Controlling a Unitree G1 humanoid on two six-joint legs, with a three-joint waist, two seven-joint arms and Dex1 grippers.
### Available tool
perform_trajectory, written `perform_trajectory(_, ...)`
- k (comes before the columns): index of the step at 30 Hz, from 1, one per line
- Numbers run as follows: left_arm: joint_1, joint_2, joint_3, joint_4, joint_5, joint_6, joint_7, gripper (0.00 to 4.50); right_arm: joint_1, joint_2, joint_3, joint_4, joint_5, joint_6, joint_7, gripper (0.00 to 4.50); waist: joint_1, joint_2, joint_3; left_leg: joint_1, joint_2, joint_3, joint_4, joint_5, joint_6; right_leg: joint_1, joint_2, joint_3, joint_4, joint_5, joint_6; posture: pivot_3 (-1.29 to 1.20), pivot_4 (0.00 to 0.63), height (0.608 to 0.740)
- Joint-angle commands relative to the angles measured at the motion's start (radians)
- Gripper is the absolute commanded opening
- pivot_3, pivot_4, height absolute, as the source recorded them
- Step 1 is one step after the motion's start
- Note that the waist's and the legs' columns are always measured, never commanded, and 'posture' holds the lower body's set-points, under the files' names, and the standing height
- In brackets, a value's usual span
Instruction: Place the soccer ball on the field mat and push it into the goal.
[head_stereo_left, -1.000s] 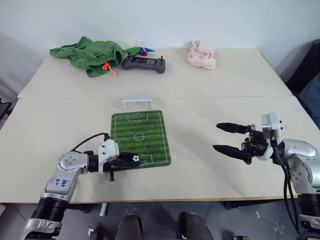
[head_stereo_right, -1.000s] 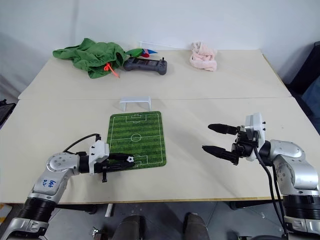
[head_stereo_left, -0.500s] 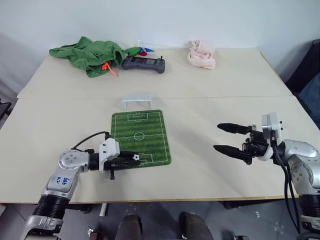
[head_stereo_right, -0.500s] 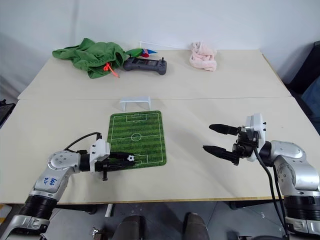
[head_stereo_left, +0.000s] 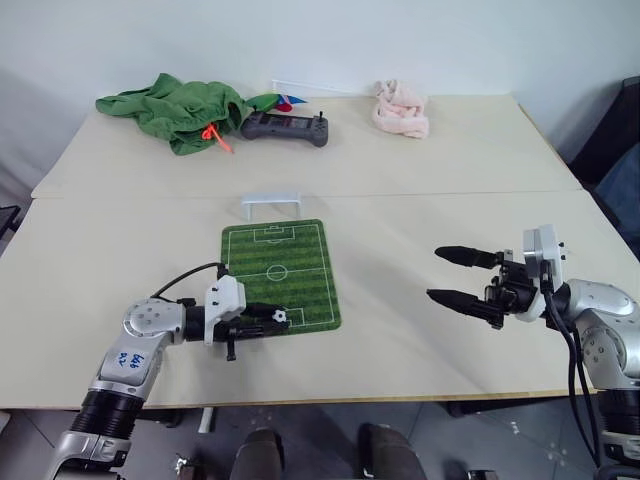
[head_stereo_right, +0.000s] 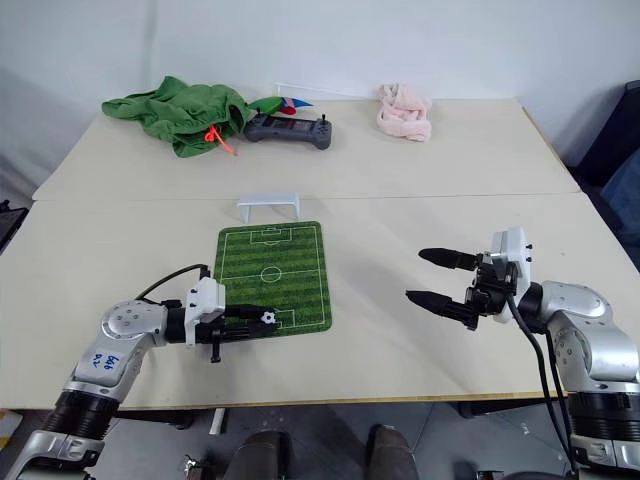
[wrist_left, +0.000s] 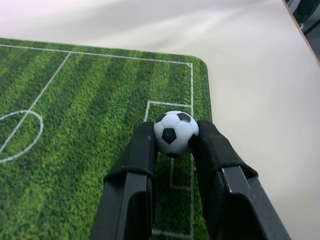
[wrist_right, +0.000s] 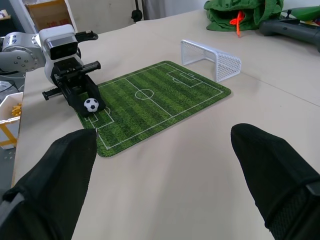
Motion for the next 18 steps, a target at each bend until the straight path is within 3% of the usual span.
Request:
perform_trajectory(1,0.002,-0.001,-0.003,0.01,0.005,-0.021,-0.003,0.84,0.005,-0.017,-0.042,-0.031,0.008,-0.019,-0.001,4.5,0.0,0.0,0.0,0.0,0.0,0.0,0.0,0.0,0.0,0.0,0.0,0.0,0.0,0.0,0.0,0.0,0.15,0.74)
perform_trajectory(5,-0.003,0.001,-0.006,0.016,0.007,-0.02,0.0,0.84,0.005,-0.019,-0.043,-0.031,0.009,-0.018,-0.004,4.5,0.0,0.0,0.0,0.0,0.0,0.0,0.0,0.0,0.0,0.0,0.0,0.0,0.0,0.0,0.0,0.0,0.15,0.74)
perform_trajectory(16,-0.02,-0.002,0.003,0.025,0.007,-0.016,0.021,4.26,0.008,-0.025,-0.047,-0.025,0.007,-0.02,-0.006,4.5,0.0,0.0,0.0,0.0,0.0,0.0,0.0,0.0,0.0,0.0,0.0,0.0,0.0,0.0,0.0,0.0,0.15,0.74)
perform_trajectory(18,-0.021,-0.002,0.005,0.024,0.005,-0.017,0.025,4.46,0.008,-0.026,-0.047,-0.025,0.007,-0.02,-0.006,4.5,0.0,0.0,0.0,0.0,0.0,0.0,0.0,0.0,0.0,0.0,0.0,0.0,0.0,0.0,0.0,0.0,0.15,0.74)
